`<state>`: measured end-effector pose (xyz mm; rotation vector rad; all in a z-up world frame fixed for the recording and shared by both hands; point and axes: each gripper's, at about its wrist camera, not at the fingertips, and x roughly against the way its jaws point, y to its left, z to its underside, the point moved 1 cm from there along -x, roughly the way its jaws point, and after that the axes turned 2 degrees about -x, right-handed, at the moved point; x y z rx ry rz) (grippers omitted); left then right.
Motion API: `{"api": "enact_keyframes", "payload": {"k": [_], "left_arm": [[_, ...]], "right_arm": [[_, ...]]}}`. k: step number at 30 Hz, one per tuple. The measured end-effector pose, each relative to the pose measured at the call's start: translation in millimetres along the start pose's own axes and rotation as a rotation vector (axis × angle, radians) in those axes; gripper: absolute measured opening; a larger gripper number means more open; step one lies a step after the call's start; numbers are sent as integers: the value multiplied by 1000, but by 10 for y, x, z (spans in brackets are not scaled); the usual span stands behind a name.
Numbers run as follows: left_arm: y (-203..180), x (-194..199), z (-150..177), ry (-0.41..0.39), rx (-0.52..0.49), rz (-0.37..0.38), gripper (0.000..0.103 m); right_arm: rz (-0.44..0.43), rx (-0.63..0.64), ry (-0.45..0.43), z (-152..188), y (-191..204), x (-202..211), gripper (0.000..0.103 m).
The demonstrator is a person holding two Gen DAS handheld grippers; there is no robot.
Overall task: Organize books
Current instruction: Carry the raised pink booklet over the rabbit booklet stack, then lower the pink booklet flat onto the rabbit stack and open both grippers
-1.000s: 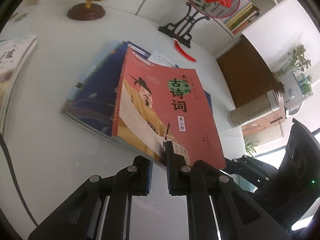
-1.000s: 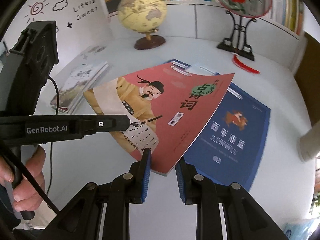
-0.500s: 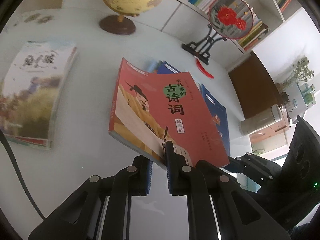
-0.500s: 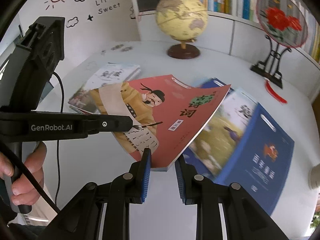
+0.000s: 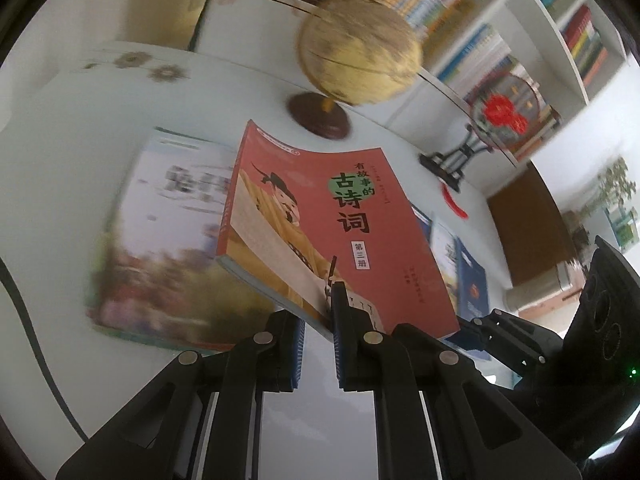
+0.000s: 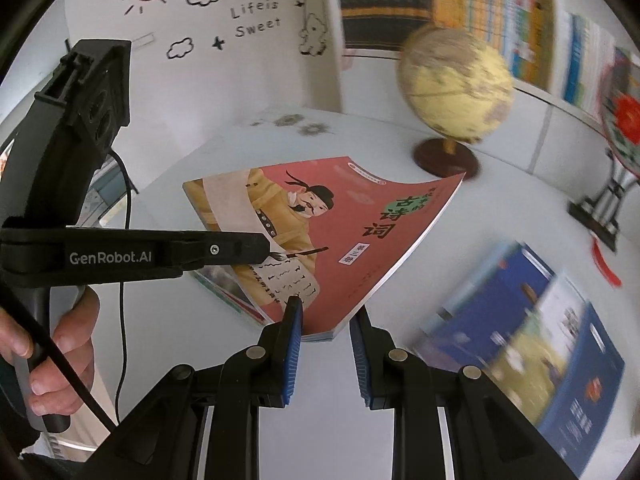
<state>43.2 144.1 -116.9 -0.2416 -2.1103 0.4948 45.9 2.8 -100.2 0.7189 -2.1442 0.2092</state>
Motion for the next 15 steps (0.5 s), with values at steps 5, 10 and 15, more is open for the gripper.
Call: {"api": "enact_keyframes", "payload": {"k": [5,10,15], "left_arm": [[432,24,-92,-9,29,-28,10],[714,-30,-136,3,43,-37,10],[838,-91,-115,35,18,-25,12]], "right_arm": [[-19,31,9,-195,327,-358,23],[-33,36,26,-330,513,-656,23],[-21,39,49,-371,585,-840,23]]}}
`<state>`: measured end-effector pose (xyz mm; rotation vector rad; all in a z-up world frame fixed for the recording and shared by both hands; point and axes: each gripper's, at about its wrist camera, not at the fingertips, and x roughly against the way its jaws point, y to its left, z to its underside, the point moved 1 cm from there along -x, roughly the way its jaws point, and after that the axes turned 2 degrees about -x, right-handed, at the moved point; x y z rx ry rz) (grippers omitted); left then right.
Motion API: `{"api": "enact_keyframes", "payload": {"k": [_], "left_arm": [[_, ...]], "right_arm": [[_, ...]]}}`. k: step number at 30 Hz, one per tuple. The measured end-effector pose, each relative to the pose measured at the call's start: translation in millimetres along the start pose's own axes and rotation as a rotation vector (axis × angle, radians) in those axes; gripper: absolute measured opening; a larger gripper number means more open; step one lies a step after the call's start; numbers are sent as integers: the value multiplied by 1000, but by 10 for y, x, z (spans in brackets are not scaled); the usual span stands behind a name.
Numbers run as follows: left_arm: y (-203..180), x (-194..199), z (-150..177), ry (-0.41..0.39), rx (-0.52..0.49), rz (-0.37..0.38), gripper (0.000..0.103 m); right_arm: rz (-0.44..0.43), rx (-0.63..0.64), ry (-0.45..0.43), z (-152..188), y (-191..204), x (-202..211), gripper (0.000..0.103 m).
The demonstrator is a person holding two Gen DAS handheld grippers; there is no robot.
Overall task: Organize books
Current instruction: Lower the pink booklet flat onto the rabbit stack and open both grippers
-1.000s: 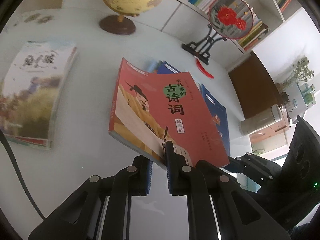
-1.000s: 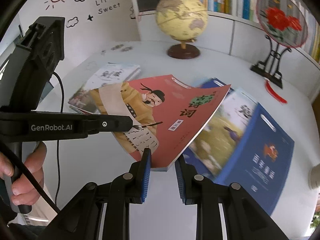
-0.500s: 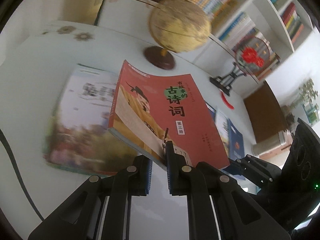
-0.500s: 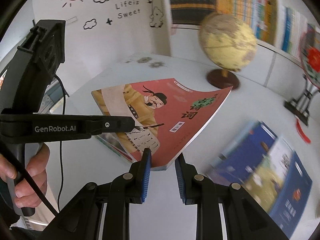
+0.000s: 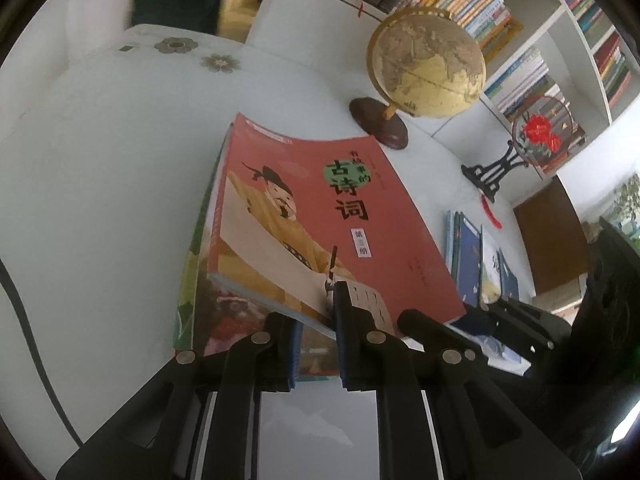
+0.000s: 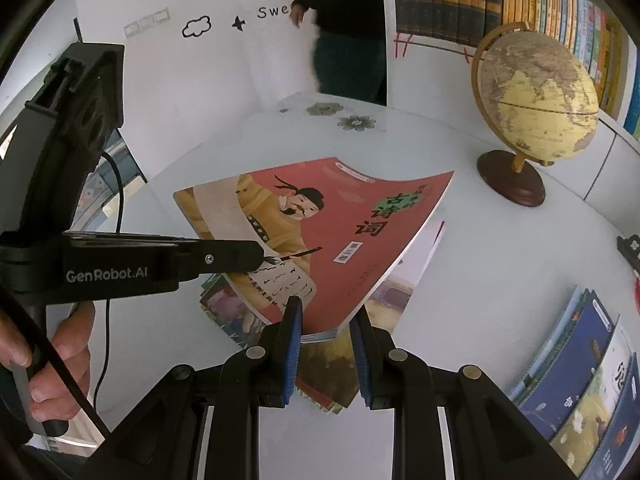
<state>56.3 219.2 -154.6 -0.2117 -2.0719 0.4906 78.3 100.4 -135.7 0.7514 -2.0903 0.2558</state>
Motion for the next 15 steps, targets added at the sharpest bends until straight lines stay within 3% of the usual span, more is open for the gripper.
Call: {"api": "enact_keyframes", "payload": {"k": [7,12,15], "left_arm": [[91,-159,135,77,2,23,13],[169,-225,186,119,20,8,23],[254,-259,245,153,60,-7,25]], "right_arm": [[-23,-67,58,88,-105,-198,23],[-37,-105,92,169,-146,-302,23],[-58,-142,124,172,-204,-376,25]]}}
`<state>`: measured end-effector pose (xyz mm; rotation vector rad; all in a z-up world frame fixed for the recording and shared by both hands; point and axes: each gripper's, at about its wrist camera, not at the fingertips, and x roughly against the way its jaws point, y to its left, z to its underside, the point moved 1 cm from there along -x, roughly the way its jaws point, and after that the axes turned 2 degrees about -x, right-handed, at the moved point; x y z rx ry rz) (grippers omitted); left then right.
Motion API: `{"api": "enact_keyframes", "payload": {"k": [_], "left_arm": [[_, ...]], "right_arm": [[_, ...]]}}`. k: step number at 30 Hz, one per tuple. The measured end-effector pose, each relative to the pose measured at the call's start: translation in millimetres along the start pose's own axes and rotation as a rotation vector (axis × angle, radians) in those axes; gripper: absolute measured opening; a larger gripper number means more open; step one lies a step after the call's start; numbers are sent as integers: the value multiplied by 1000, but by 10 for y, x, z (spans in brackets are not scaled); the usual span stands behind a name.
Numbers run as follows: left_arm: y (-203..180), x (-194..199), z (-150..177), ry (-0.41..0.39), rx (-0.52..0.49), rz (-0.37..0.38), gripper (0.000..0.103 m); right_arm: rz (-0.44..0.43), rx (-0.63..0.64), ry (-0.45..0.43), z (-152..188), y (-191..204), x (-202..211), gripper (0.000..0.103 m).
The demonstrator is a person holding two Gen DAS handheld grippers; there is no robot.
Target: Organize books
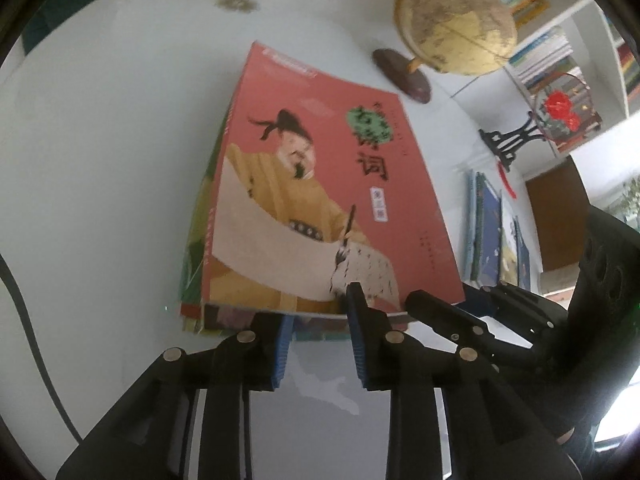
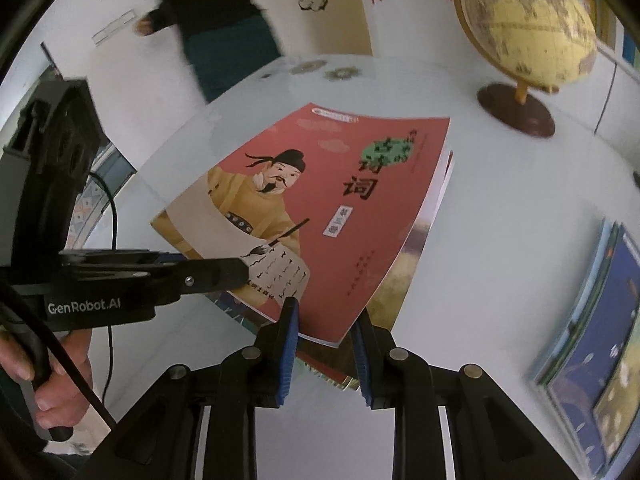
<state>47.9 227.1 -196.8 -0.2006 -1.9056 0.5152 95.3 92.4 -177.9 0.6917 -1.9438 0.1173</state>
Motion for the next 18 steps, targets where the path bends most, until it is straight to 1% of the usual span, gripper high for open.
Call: {"api": "enact_keyframes", "payload": {"k": [3,4,7,9,10,13,18], "left_arm": [[22,16,82,6,1,-29,23],[25,23,102,6,0,-33,23],[-13,60,190,3,-3,-72,23],[-86,64,246,-5,-22,-105,23],[-135,55,273,-6,-34,-109,23],[-286,16,343,3,-58,-100,23],[-704,-117,504,37,-108,-45,23]], "right_arm": [[-18,-31,63,7,-51,-83,34],[-15,-35,88,29,-69,-118,35],[-14,-33,83,77,-86,-75,35],[-21,-49,82,118,-126,-31,35],[-20,-55,82,148,-137,-15,35],[-13,-81,85,254,-226,46,35],[7,-131,99,473,-438,165,35]]}}
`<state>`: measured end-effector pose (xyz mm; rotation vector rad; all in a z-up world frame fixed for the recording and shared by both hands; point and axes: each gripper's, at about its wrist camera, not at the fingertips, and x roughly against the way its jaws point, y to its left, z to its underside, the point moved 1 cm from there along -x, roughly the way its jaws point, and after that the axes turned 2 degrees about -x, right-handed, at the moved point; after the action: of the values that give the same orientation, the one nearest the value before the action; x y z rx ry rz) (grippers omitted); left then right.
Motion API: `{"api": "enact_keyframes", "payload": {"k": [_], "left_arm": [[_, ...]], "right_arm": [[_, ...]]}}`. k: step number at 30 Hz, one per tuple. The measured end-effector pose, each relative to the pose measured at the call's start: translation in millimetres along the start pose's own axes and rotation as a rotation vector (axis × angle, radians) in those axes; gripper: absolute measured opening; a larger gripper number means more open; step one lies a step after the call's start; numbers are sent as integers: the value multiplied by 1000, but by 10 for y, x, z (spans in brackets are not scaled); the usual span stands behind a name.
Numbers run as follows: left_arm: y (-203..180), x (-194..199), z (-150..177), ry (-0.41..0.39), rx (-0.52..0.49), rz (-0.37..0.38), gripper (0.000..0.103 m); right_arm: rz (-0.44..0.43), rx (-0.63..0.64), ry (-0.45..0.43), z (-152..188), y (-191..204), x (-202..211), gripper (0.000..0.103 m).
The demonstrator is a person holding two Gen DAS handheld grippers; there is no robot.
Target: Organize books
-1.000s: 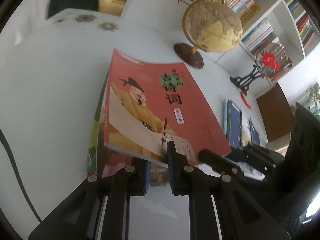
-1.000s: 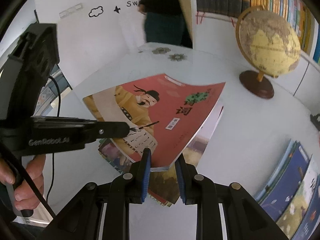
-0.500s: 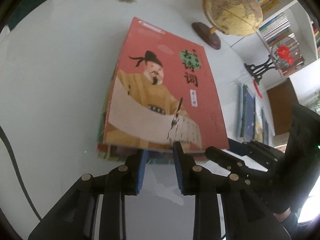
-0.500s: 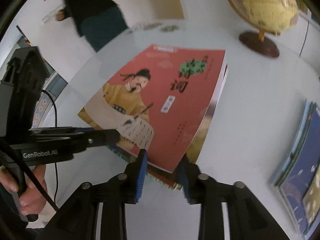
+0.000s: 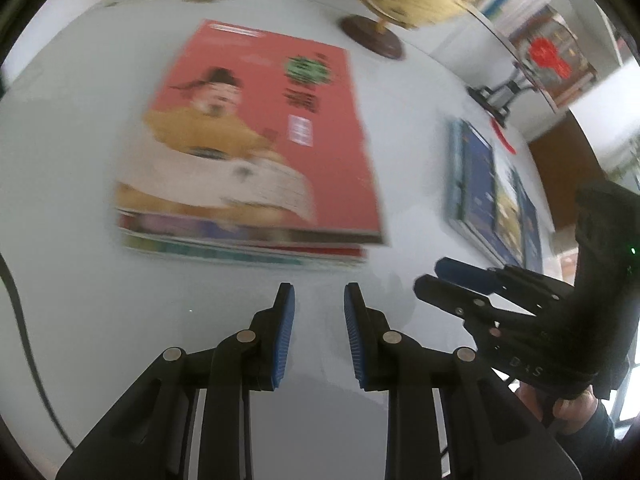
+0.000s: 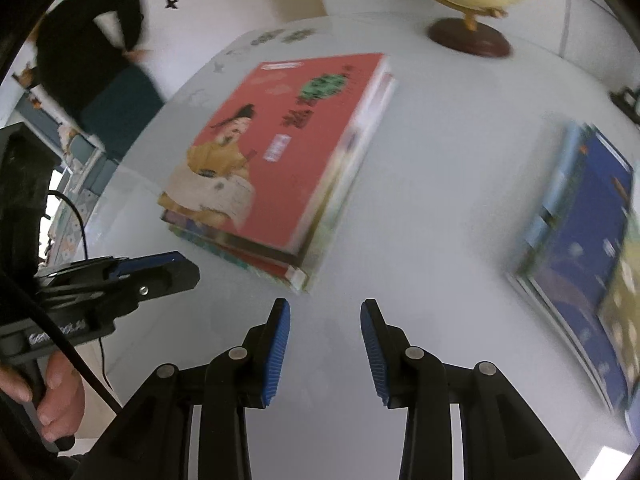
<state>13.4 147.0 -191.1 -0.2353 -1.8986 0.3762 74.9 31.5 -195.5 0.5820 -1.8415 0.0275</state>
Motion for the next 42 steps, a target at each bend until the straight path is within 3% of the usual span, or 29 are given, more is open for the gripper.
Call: {"api": "enact_keyframes", "payload": {"k": [15,26,28,31,36,42], "left_arm": [[-1561,-470,229,93,-180,131,23],[-2410,-791,292,126,-223,168,23],[-2511,-833,223,120,-217,174,23],[-2673,-927,86,114,-203,185,31],[-2903,-1192,-62,150,-197,199,32],[-3058,-1433,-97,175,-193,187,32]], "right_arm": [[147,-196,-35,842,-1202,841,35],[212,-302,-68,1280,-2075,1456,35],[218,-323,-71,1325,-2262,1533,35],[222,-346,-77,1348,-2464,1589,36],[230,-363,-93,1286,-2777,1654,50],[285,-370,-117,1130,-3142,1699,51]]}}
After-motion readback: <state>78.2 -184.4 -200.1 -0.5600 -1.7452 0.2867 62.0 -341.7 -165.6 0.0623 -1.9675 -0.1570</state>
